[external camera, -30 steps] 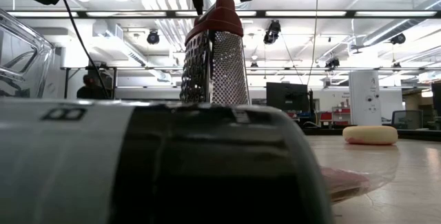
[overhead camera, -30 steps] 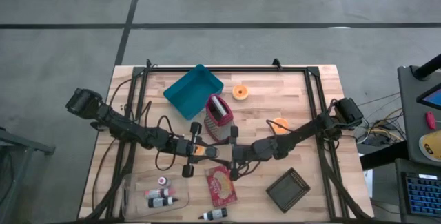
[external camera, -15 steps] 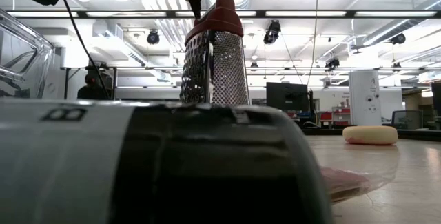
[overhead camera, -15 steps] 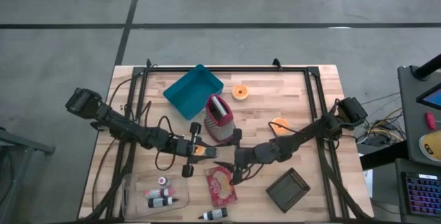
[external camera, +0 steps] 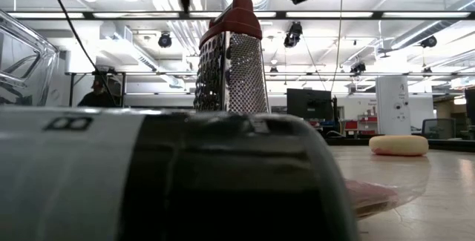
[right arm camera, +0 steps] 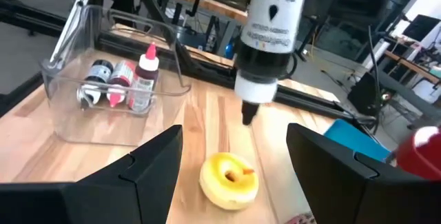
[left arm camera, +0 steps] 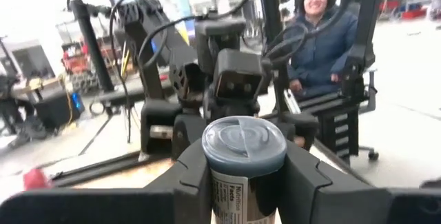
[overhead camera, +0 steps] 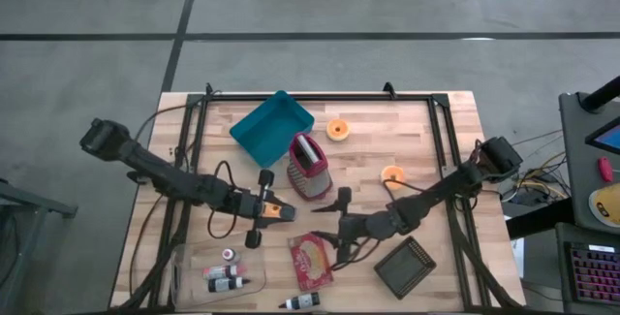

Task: Pick & Place Food Item
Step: Put the top black food coloring into the transparent bin

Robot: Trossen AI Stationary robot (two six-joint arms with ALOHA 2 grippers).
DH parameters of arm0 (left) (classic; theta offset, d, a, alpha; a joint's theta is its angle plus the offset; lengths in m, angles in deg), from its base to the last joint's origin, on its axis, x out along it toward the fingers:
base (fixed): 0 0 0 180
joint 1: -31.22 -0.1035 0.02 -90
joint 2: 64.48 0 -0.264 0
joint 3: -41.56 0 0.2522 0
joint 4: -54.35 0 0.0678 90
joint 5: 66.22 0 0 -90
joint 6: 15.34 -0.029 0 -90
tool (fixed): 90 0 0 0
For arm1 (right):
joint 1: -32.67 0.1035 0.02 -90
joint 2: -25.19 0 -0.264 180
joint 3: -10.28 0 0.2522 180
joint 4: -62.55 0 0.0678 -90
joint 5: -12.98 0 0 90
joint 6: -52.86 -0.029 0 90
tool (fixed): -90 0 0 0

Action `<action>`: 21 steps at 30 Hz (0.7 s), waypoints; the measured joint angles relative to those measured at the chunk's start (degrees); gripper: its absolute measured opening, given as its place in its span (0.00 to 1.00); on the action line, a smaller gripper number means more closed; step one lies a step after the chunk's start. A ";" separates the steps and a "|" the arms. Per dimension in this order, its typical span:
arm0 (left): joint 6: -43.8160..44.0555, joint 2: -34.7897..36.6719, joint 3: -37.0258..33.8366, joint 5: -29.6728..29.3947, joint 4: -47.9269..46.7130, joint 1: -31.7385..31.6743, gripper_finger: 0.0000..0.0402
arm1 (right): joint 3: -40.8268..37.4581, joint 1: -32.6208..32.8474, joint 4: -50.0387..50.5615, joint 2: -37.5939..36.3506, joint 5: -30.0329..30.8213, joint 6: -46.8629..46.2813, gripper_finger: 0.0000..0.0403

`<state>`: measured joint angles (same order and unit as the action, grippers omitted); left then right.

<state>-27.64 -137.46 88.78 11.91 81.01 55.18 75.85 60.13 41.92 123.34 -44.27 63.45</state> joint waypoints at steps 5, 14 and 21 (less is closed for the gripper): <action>2.56 5.36 0.00 -5.59 -11.68 3.07 0.27 | -2.57 0.72 -0.04 -2.16 0.87 -1.44 0.63; 10.07 12.82 0.93 -18.06 -28.95 11.77 0.27 | -7.53 2.06 -0.08 -7.31 2.05 -4.48 0.62; 17.74 13.96 5.85 -24.55 -43.33 17.47 0.27 | -8.25 3.91 1.65 -8.20 4.32 -4.64 0.62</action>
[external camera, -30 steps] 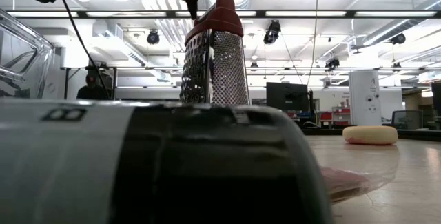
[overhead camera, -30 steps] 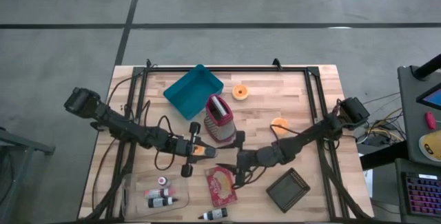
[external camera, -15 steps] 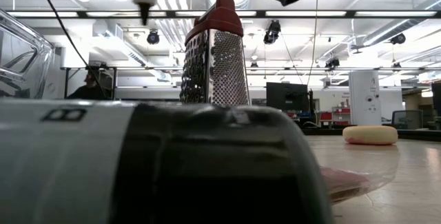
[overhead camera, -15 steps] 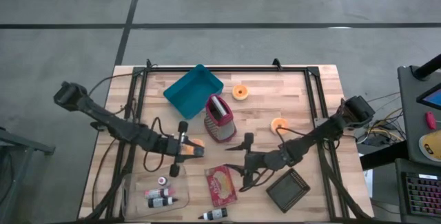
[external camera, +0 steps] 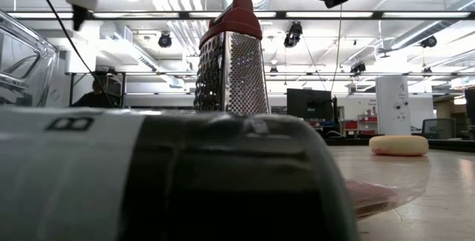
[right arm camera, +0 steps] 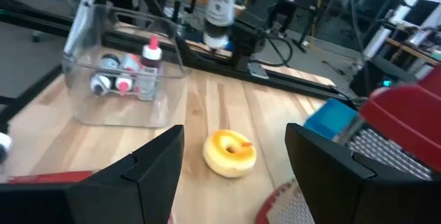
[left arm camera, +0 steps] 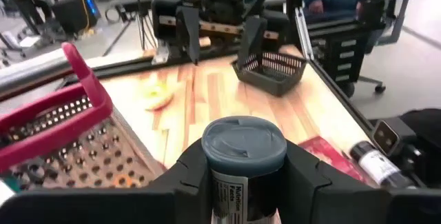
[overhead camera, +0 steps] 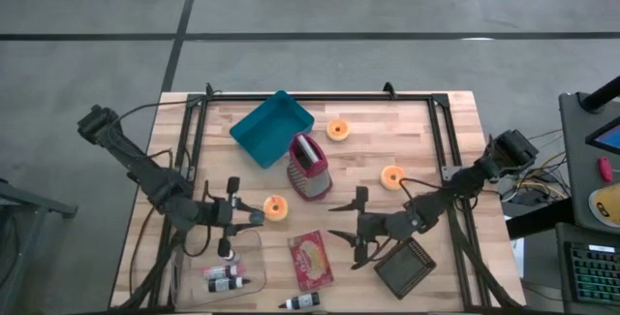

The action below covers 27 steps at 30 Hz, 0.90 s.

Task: Pick & Place Food Item
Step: Put the top black food coloring into the transparent bin

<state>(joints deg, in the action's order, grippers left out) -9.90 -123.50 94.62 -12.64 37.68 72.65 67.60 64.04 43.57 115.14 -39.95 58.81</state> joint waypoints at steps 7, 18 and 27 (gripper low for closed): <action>7.48 -0.43 3.80 -2.55 -10.96 3.84 0.27 | -0.90 1.79 0.97 -0.54 1.05 -1.21 0.62; 23.70 -0.42 7.21 -2.45 -28.39 8.77 0.27 | -5.59 4.30 0.84 -4.06 6.75 -4.87 0.62; 35.85 -0.40 8.84 0.44 -37.02 12.86 0.27 | -7.91 6.76 0.99 -8.20 9.74 -5.61 0.62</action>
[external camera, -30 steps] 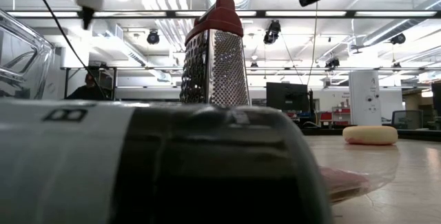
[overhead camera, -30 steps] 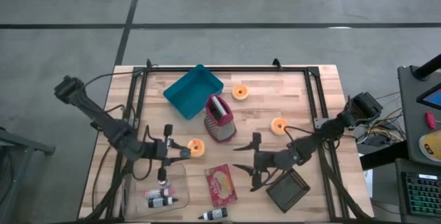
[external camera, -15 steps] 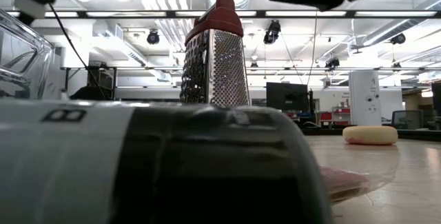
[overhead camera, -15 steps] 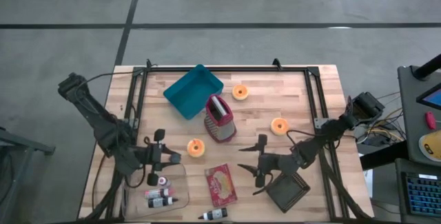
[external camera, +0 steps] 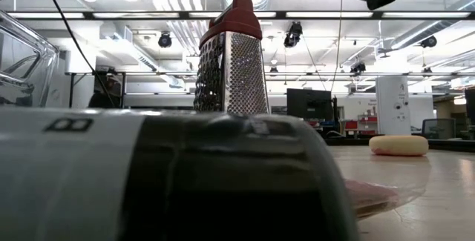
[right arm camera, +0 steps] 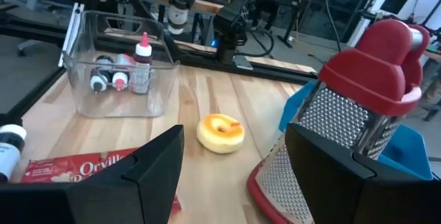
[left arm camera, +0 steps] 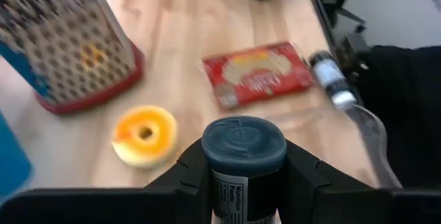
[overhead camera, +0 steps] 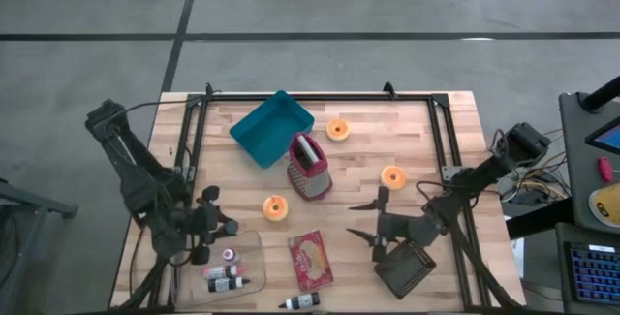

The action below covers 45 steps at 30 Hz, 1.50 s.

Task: Pick & Place Food Item
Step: Put the top black food coloring into the transparent bin

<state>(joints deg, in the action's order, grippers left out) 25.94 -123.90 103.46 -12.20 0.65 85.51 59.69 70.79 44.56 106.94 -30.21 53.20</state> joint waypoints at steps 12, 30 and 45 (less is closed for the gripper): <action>13.48 -0.10 -0.20 10.11 -4.07 4.26 0.26 | -0.03 1.03 0.23 -0.08 2.49 0.08 0.62; 17.89 -11.64 -0.17 24.00 0.02 4.43 0.26 | -0.05 1.10 1.40 -0.34 2.66 -0.09 0.62; 19.42 -19.70 -0.57 30.81 0.99 4.41 0.26 | -0.05 1.12 1.35 -0.36 2.64 -0.20 0.62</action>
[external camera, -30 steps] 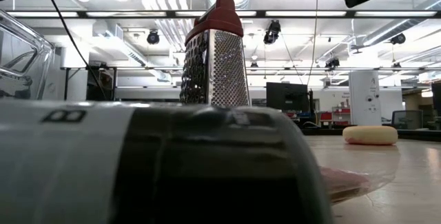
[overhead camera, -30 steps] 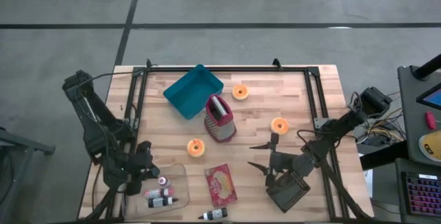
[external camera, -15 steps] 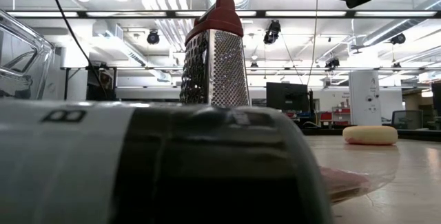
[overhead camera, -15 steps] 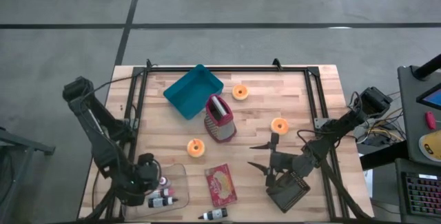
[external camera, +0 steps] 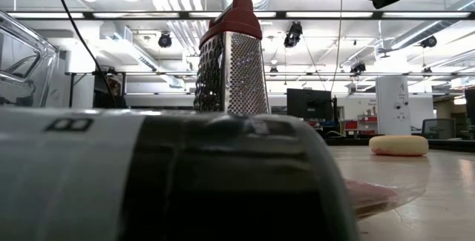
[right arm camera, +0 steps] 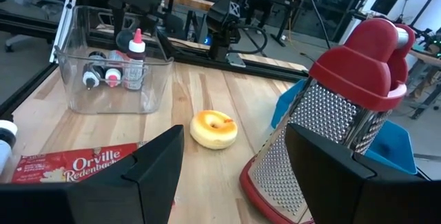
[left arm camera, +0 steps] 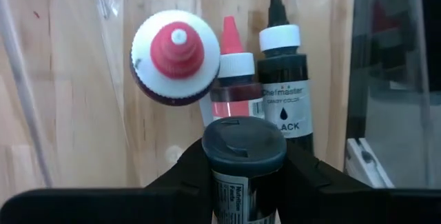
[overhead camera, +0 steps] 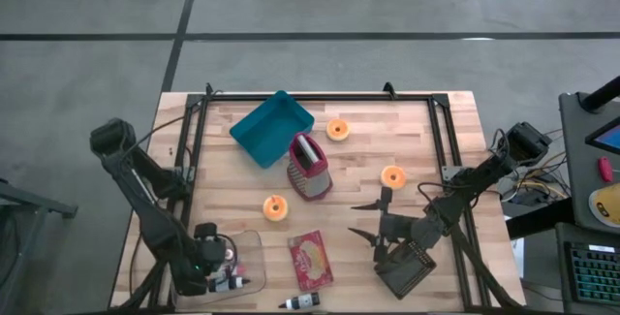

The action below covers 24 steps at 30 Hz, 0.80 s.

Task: Pick & Place Food Item
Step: Put the top black food coloring into the transparent bin

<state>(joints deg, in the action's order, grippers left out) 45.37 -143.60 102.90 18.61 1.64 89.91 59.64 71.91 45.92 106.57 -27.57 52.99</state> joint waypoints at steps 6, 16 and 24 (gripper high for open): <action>0.00 -1.57 -0.02 0.30 0.66 0.00 0.27 | 0.00 0.23 -0.02 0.01 -0.02 -0.17 0.62; -1.23 -1.80 -0.02 0.26 2.87 0.00 0.29 | 0.00 0.28 -0.02 0.01 -0.04 -0.17 0.62; -2.15 -1.46 -0.02 -2.10 3.68 0.00 0.40 | 0.00 0.28 -0.07 0.02 -0.13 -0.17 0.62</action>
<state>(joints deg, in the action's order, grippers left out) 43.22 -145.06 102.87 16.51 5.33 89.92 59.64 72.20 45.85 106.59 -27.70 52.83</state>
